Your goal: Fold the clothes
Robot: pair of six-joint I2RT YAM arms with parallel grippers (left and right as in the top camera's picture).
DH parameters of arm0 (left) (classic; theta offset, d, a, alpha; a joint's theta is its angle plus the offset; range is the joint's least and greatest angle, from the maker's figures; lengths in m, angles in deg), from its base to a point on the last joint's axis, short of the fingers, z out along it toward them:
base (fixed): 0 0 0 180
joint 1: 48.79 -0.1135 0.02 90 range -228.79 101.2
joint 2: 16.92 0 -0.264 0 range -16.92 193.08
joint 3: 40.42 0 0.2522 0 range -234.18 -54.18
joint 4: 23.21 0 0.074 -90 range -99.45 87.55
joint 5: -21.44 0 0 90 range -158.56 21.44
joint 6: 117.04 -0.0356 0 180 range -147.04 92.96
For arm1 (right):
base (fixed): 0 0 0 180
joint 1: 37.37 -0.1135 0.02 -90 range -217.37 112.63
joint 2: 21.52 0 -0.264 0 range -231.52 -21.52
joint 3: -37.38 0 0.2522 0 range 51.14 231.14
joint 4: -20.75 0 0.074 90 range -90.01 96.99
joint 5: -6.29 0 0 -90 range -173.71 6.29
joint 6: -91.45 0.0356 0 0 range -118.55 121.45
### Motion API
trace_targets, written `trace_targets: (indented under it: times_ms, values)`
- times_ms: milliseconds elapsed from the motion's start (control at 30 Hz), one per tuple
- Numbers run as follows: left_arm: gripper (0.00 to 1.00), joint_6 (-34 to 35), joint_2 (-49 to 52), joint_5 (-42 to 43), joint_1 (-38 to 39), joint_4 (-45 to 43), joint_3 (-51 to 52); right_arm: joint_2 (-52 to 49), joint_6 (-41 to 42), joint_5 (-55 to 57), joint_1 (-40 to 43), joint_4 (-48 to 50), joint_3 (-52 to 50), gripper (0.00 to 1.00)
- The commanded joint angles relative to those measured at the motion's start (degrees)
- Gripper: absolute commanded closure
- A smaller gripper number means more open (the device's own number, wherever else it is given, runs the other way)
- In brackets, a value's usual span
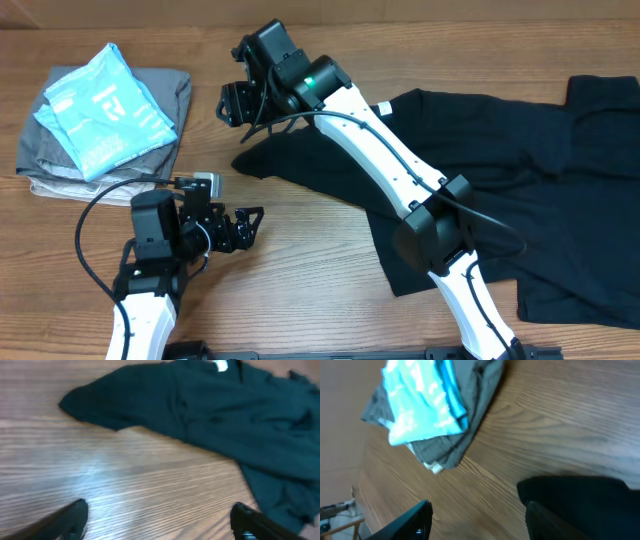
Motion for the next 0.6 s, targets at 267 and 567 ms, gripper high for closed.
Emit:
trace_targets:
  times_ms: [267,567]
  values:
    - [0.34,0.9,-1.1,1.8,4.1,11.9,-23.0,15.5,-0.1,13.6,24.3,-27.9,0.9,0.37]
    - [0.40,-1.7,17.3,-17.3,23.4,17.5,-40.7,18.0,-0.1,15.6,46.3,-40.7,0.8,0.31]
